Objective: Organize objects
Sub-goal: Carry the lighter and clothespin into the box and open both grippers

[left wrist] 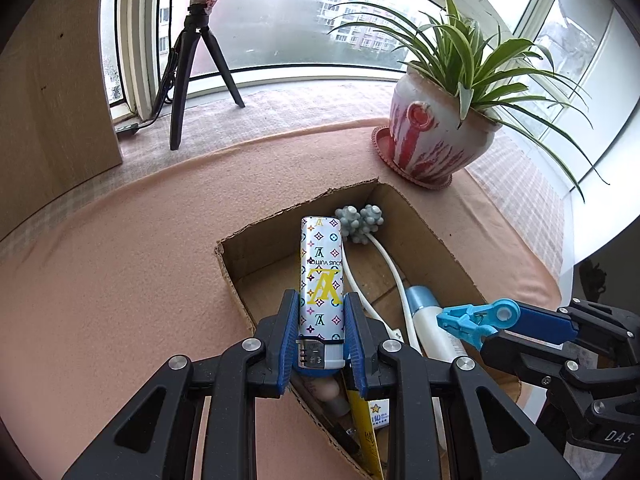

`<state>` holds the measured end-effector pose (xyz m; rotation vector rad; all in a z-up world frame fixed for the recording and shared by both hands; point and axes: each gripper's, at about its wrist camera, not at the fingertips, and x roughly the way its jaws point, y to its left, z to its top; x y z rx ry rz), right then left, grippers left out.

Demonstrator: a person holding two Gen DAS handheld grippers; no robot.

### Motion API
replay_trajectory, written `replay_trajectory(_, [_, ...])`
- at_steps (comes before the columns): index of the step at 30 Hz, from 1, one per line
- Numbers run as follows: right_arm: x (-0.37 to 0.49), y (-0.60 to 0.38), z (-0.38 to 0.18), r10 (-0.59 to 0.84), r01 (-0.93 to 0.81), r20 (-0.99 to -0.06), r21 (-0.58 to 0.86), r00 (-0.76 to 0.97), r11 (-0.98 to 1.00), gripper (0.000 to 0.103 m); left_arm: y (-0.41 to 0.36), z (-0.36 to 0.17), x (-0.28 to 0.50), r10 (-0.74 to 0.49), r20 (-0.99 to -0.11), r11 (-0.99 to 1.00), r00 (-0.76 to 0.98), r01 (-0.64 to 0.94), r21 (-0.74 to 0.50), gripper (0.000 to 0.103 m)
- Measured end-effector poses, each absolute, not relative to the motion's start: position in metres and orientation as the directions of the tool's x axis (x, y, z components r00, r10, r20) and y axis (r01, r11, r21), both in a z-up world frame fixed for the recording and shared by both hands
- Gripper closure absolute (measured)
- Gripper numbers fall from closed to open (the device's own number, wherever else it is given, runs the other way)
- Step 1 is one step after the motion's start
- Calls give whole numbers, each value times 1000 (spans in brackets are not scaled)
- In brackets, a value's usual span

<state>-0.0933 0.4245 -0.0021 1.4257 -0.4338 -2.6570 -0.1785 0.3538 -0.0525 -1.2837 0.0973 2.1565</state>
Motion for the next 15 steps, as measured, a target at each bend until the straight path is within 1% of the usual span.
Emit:
replay_trajectory(2, [-97, 427, -3, -218, -46, -796, 295, -565, -954, 73, 357, -54, -182, 476, -812, -803, -337, -543, -245, 77])
replay_trajectory(3, [-98, 428, -3, -222, -45, -791, 299, -570, -953, 72, 359, -55, -184, 476, -813, -804, -334, -541, -248, 74])
replay_trajectory(4, [-100, 429, -3, -232, -39, -790, 307, -568, -951, 66, 360, -55, -185, 473, -816, -806, -332, -538, -249, 56])
replay_trajectory(5, [-100, 430, -3, -236, -41, -791, 312, -565, -949, 61, 360, -55, -185, 471, -814, -809, -340, -535, -244, 41])
replay_trajectory(6, [-99, 432, -1, -237, -46, -785, 320, -573, -946, 53, 359, -53, -184, 471, -808, -809, -353, -538, -236, 41])
replay_trajectory(7, [-98, 434, 0, -239, -48, -778, 325, -581, -944, 50, 359, -53, -184, 467, -807, -810, -361, -540, -228, 41])
replay_trajectory(15, [-90, 440, 3, -254, -65, -774, 355, -579, -933, 50, 337, -48, -177, 462, -805, -819, -372, -527, -226, 41])
